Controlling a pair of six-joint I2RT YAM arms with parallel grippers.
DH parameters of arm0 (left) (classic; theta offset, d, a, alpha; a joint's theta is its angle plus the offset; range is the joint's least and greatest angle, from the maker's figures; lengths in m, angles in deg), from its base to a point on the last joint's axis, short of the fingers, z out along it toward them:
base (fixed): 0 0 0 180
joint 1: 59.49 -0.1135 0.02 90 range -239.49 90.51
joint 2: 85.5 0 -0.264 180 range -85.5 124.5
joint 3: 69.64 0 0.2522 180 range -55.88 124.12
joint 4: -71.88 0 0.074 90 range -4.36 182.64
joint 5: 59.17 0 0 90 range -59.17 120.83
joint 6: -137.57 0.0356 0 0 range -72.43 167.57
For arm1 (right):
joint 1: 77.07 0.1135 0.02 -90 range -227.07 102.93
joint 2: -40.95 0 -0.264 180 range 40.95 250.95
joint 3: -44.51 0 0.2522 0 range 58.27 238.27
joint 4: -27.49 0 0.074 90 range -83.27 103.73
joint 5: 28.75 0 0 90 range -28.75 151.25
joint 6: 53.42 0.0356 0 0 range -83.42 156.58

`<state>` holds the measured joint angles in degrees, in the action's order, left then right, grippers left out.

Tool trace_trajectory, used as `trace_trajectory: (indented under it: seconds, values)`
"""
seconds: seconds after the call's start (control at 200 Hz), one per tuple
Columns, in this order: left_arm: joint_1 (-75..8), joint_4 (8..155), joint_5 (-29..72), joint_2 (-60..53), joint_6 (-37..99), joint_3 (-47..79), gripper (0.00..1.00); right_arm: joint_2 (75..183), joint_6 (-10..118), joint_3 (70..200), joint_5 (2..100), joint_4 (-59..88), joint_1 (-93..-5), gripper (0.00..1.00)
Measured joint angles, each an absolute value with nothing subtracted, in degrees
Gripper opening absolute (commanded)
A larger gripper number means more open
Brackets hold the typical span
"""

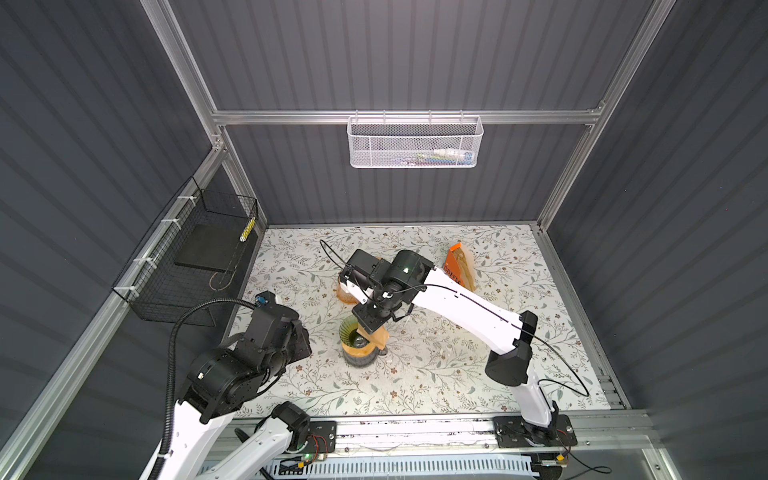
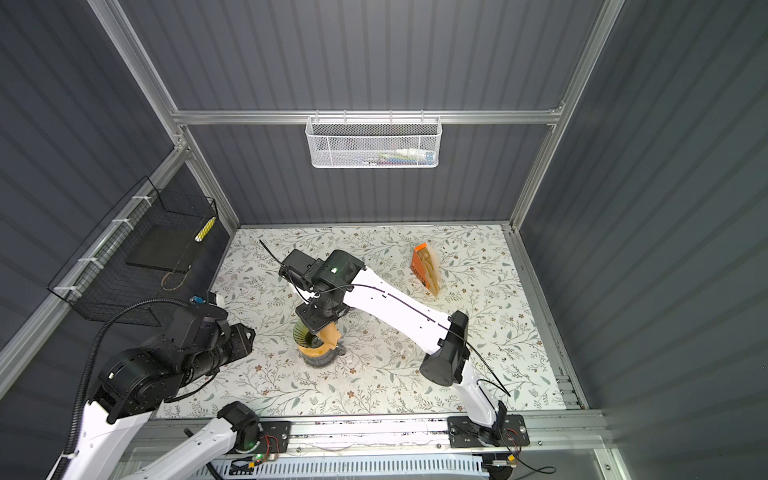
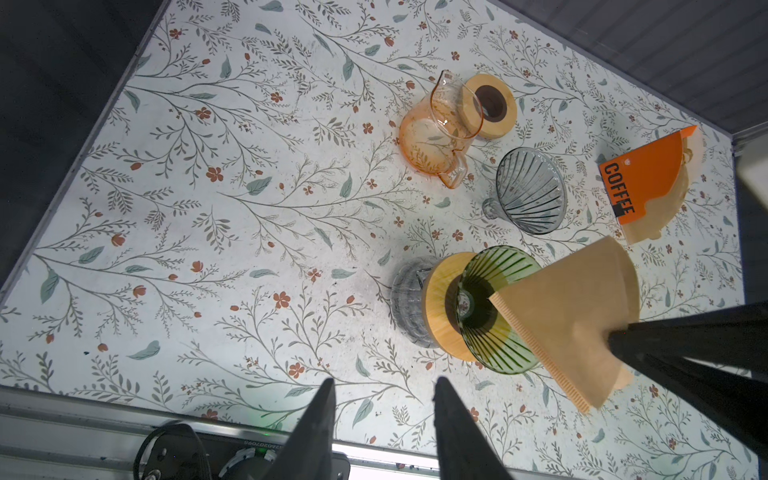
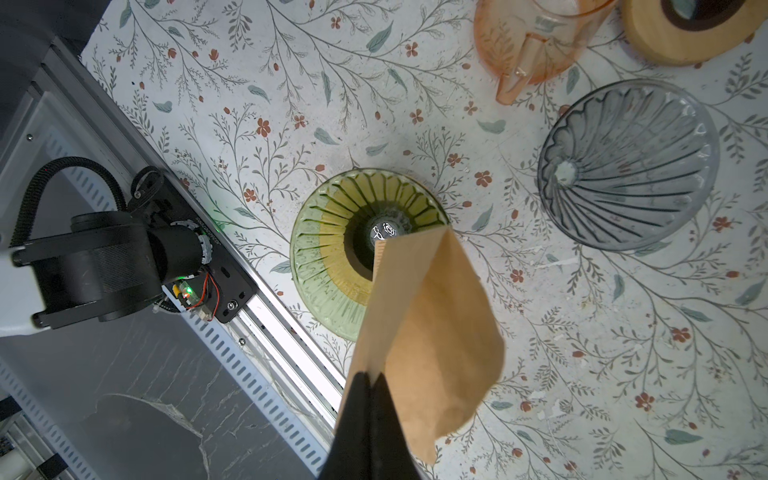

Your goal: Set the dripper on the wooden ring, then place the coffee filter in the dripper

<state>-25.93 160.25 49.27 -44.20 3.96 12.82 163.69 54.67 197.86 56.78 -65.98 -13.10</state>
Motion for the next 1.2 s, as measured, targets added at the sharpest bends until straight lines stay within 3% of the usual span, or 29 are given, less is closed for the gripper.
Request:
trace_trajectory:
  seconds: [0.225, 0.715, 1.196]
  values:
    - [-25.93, 159.35, 49.47, -45.42, 4.96, 12.28, 0.41, 164.36, 55.92, 198.34, 55.75, -64.73, -13.10, 0.23]
    - [-25.91, 156.29, 43.98, -41.90, 8.92, 11.86, 0.39, 164.15, 57.84, 198.12, 53.48, -60.75, -15.46, 0.20]
    - [-25.93, 147.85, 31.00, -26.65, 9.68, 11.84, 0.36, 143.64, 59.54, 166.88, 53.13, -45.43, -28.71, 0.21]
